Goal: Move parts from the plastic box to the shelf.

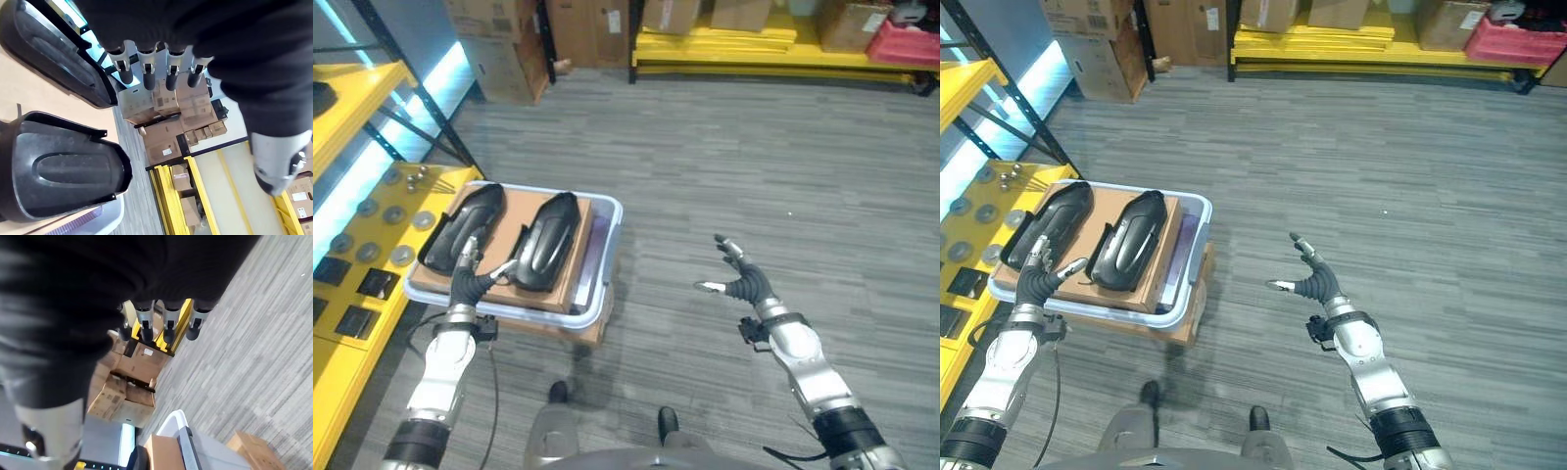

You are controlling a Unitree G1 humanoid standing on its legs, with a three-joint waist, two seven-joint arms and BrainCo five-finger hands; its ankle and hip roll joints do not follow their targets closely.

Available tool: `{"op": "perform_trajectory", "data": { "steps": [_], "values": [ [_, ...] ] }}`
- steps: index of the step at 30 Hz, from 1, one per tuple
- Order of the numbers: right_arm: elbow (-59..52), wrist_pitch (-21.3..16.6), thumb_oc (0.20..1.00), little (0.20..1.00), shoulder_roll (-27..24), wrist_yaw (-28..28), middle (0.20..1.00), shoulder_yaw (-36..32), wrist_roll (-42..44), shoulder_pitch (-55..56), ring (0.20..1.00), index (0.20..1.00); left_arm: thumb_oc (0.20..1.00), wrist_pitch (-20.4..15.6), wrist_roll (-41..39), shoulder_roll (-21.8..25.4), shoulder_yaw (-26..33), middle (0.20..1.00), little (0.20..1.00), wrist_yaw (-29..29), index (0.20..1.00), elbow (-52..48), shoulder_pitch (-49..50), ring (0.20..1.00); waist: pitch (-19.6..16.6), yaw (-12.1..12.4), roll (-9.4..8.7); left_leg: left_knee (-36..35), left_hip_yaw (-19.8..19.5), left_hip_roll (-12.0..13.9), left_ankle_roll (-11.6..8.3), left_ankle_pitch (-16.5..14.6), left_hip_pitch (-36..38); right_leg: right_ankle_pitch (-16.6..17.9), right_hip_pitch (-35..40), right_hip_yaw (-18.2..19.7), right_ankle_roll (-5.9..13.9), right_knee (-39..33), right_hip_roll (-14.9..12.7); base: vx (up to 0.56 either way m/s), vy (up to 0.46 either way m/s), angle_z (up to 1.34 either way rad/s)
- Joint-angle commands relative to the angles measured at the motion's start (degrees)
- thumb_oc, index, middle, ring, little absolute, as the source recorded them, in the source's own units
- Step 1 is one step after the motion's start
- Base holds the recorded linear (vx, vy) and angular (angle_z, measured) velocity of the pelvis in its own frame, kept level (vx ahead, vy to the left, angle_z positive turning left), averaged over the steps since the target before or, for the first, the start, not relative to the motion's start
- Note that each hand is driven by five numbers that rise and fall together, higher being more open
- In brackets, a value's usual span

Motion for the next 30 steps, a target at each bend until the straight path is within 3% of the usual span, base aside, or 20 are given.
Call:
{"op": "perform_trajectory", "data": {
  "steps": [1,4,5,6,8,9,10,11,12,15,16,17,18,20,30],
  "values": [
    [-4.25,-3.60,1.000,1.000,-0.70,-1.00,1.000,1.54,3.54,-1.16,1.000,1.000,1.000,-3.54,1.22,2.85,1.04,1.000,1.000,2.00,1.000,-2.91,-2.90,1.000,-2.65,1.60,0.40,3.26,-1.06,-0.66,0.21,-0.52,-1.46,-7.87,4.24,0.39,3.88,-0.55,-2.50,-0.02,0.523,-0.03],
    [-3.63,-3.46,1.000,1.000,-0.02,-0.90,1.000,1.85,2.92,-2.17,1.000,1.000,1.000,-3.68,2.50,3.76,0.56,1.000,1.000,1.30,1.000,-3.46,-3.62,1.000,-2.92,1.79,0.51,4.64,2.08,-1.42,1.14,-3.76,-1.50,-5.17,3.85,0.77,6.38,-2.23,-6.48,0.00,0.517,-0.33],
    [-3.44,-3.28,1.000,1.000,0.35,-1.17,1.000,1.87,2.17,-2.80,1.000,1.000,1.000,-3.51,3.43,4.56,0.58,1.000,1.000,1.60,1.000,-3.38,-3.98,1.000,-2.68,2.06,0.15,5.71,2.80,-2.56,1.94,-5.12,-1.74,-3.15,2.93,0.78,7.59,-2.42,-8.17,-0.03,0.582,-0.56],
    [-3.65,-3.11,1.000,1.000,2.03,-1.83,1.000,2.10,0.88,-3.85,1.000,1.000,1.000,-2.76,5.41,6.90,1.86,1.000,1.000,2.34,1.000,-3.43,-3.47,1.000,-2.59,2.28,-0.99,5.72,5.86,-4.40,3.60,-6.48,-1.04,1.09,-0.89,1.64,8.24,-1.54,-9.27,-0.02,0.404,-0.56],
    [-3.63,-3.01,1.000,1.000,2.83,-2.07,1.000,2.65,0.72,-4.72,1.000,1.000,1.000,-2.61,5.40,7.78,2.67,1.000,1.000,2.45,1.000,-3.79,-3.04,1.000,-2.68,3.18,-1.50,4.77,7.93,-4.59,4.22,-6.39,-0.26,2.21,-2.70,1.18,8.17,-0.84,-9.06,-0.01,0.280,-0.73],
    [-3.59,-3.08,1.000,1.000,3.16,-2.70,1.000,3.09,-0.03,-5.70,1.000,1.000,1.000,-2.71,5.34,8.47,3.38,1.000,1.000,2.56,1.000,-4.17,-2.66,1.000,-2.56,3.84,-1.71,3.80,9.52,-4.87,4.84,-6.28,0.63,1.88,-3.28,-0.49,7.96,-0.26,-8.28,0.02,0.437,-0.74],
    [-4.13,-2.83,1.000,1.000,2.22,-3.29,1.000,2.75,-4.26,-6.02,1.000,1.000,1.000,-3.18,5.92,9.05,4.65,1.000,1.000,1.99,1.000,-5.06,-1.46,1.000,-2.88,3.84,-2.33,1.12,10.84,-6.05,6.19,-6.22,2.53,1.12,-3.52,-0.84,8.26,1.86,-5.16,0.01,0.338,-0.70],
    [-4.15,-2.82,1.000,1.000,2.23,-3.31,1.000,2.77,-4.29,-6.05,1.000,1.000,1.000,-3.18,5.92,9.05,4.70,1.000,1.000,1.98,1.000,-5.09,-1.45,1.000,-2.92,3.90,-2.39,0.87,10.95,-6.08,6.20,-5.85,2.47,1.30,-3.78,-0.69,8.25,1.91,-5.15,0.03,0.306,-0.67],
    [-4.52,-2.87,1.000,1.000,2.12,-3.57,1.000,2.42,-4.77,-5.85,1.000,1.000,1.000,-3.18,6.22,9.04,4.73,1.000,1.000,1.94,1.000,-5.21,-1.38,1.000,-3.09,3.88,-2.41,0.08,10.83,-6.55,6.66,-5.80,2.86,0.58,-3.91,0.28,8.37,2.40,-3.95,0.04,0.192,-0.43],
    [-5.41,-3.11,1.000,1.000,1.38,-4.54,1.000,0.62,-4.86,-4.27,1.000,1.000,1.000,-2.61,5.81,7.98,3.16,1.000,1.000,1.41,1.000,-4.81,-2.33,1.000,-2.61,2.21,-2.25,-1.45,9.00,-9.06,8.43,-5.49,3.79,-2.70,-5.24,7.75,6.73,4.78,3.90,0.03,0.216,0.13],
    [-5.41,-3.11,1.000,1.000,1.38,-4.54,1.000,0.62,-4.86,-4.27,1.000,1.000,1.000,-2.61,5.81,7.98,3.16,1.000,1.000,1.41,1.000,-4.81,-2.33,1.000,-2.61,2.21,-2.25,-1.45,9.00,-9.06,8.43,-5.49,3.79,-2.70,-5.24,7.75,6.73,4.78,3.90,0.03,0.132,0.37],
    [-5.37,-2.56,1.000,1.000,0.67,-5.19,1.000,-0.11,-5.48,-3.40,1.000,1.000,1.000,-2.25,5.23,6.90,1.76,1.000,1.000,0.23,1.000,-4.35,-3.39,1.000,-2.21,2.81,-1.94,-2.63,6.63,-10.71,8.93,-5.39,3.83,-3.75,-3.99,9.12,4.76,2.94,5.31,0.02,0.058,0.43],
    [-5.78,-2.44,1.000,1.000,0.35,-5.48,1.000,-0.44,-5.63,-3.42,1.000,1.000,1.000,-2.37,5.03,6.55,1.19,1.000,1.000,0.08,1.000,-4.32,-4.16,1.000,-2.05,2.48,-1.82,-3.69,6.27,-11.10,8.97,-5.02,3.92,-3.65,-3.66,9.14,4.36,1.99,5.62,0.00,0.047,0.67],
    [-6.13,-1.95,1.000,1.000,-0.52,-6.81,1.000,-1.27,-6.80,-3.81,1.000,1.000,1.000,-2.49,4.76,6.01,-0.29,1.000,1.000,0.13,1.000,-4.46,-5.77,1.000,-1.83,1.45,-1.27,-5.32,5.96,-11.18,8.89,-4.29,3.66,-3.50,-5.07,9.57,4.13,1.67,6.65,-0.01,-0.037,0.56],
    [-3.58,-0.54,1.000,1.000,-1.50,-10.36,1.000,1.66,-10.12,-11.02,1.000,1.000,1.000,-2.31,2.12,5.11,-3.41,1.000,1.000,-1.82,1.000,-5.66,-5.80,1.000,-0.57,3.95,-0.46,-5.39,4.09,-11.09,8.06,-3.04,1.60,-2.11,-5.60,6.10,3.11,-2.08,6.77,0.02,-0.077,0.12]
  ]
}}
